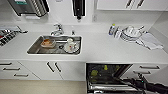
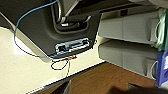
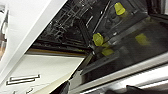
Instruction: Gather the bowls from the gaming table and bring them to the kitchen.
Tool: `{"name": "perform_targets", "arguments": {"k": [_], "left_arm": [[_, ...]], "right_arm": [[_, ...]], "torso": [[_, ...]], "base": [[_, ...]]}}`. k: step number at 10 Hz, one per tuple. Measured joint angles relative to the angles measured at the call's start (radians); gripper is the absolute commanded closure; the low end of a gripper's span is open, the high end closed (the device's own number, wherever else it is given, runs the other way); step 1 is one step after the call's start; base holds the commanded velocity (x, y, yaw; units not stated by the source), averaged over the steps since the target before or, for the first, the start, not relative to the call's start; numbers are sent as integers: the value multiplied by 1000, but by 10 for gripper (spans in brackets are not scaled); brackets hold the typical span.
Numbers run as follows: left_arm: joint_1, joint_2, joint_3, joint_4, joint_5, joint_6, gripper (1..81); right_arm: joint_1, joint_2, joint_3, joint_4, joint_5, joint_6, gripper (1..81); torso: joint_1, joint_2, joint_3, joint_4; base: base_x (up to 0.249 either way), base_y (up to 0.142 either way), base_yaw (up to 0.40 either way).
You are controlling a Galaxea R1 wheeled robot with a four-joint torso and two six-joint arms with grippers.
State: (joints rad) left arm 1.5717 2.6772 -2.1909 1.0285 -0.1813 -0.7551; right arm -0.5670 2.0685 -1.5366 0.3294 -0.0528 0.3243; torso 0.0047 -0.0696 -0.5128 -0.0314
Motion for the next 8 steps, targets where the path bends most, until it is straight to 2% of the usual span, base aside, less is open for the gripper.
{"name": "perform_targets", "arguments": {"k": [2, 4, 6, 8], "left_arm": [[0, 36, -57, 0, -3, 0, 10], [3, 58, -131, -1, -39, 0, 10], [3, 59, -196, -3, -108, -4, 10], [2, 44, -202, -7, -135, -7, 10]], "right_arm": [[-122, -64, 57, -23, -29, -1, 10], [-253, -111, 89, -51, -33, -1, 10], [-400, -113, 90, -89, -1, -2, 10], [-524, -83, 77, -126, 37, -2, 10]], "torso": [[0, 0, 0, 0], [0, 0, 0, 0], [0, 0, 0, 0], [0, 0, 0, 0]], "base": [[0, 0, 0], [0, 0, 0], [0, 0, 0], [0, 0, 0]]}}
